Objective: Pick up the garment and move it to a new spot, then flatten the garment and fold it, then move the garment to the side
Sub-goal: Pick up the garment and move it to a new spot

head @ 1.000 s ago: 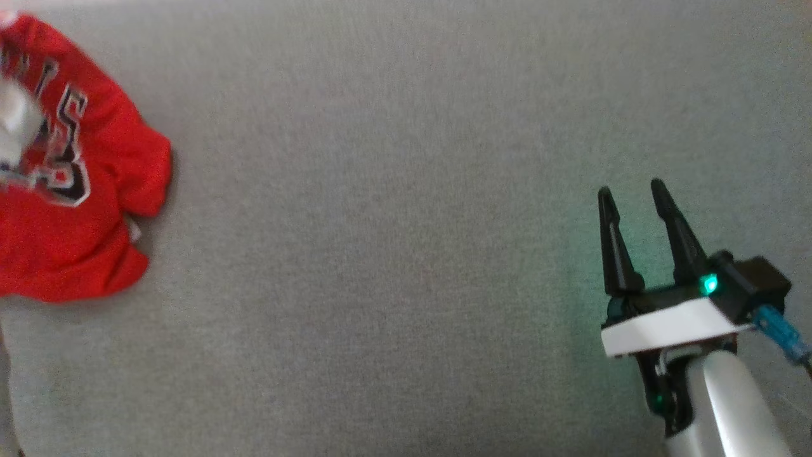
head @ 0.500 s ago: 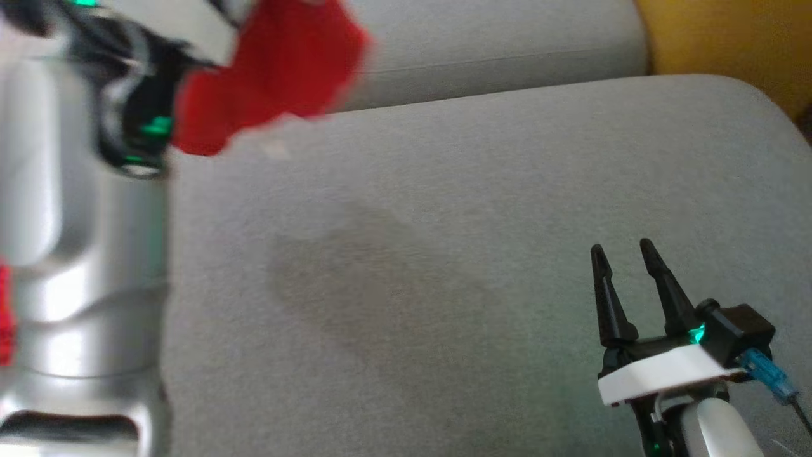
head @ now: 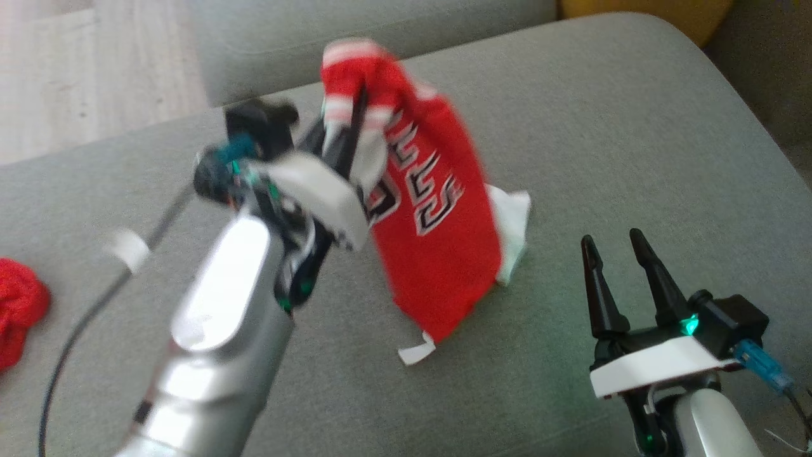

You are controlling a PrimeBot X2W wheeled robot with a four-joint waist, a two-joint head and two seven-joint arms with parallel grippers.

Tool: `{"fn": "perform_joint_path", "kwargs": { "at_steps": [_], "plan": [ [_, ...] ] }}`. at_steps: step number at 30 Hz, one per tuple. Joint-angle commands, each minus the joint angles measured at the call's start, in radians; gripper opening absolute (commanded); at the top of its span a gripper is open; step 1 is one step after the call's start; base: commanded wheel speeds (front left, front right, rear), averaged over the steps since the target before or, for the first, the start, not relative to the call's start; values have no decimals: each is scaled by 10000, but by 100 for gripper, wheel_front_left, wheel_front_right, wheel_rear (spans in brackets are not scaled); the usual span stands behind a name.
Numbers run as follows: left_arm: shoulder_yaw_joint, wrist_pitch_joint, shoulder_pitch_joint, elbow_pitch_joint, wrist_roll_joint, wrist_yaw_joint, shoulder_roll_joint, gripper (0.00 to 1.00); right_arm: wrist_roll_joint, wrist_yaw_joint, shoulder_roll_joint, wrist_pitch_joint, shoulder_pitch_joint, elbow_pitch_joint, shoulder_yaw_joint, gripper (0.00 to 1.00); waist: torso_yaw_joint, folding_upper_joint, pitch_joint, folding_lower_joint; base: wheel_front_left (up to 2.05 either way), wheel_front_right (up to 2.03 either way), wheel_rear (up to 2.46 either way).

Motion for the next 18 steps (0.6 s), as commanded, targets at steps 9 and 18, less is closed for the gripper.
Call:
{"fn": "perform_joint_path", "kwargs": {
  "at_steps": [9, 18],
  "plan": [
    [36, -2552, 1433, 2053, 178, 587, 78, 100, 4, -7, -51, -107, -581, -68, 81, 100, -204, 0, 98, -1, 0, 0, 0],
    [1019, -4537, 3226, 1149, -212, 468, 810, 100, -316, -7, -51, 294, -296, -206, -215, 100, 552, 0, -551, -1, 0, 0, 0]
  ]
}}
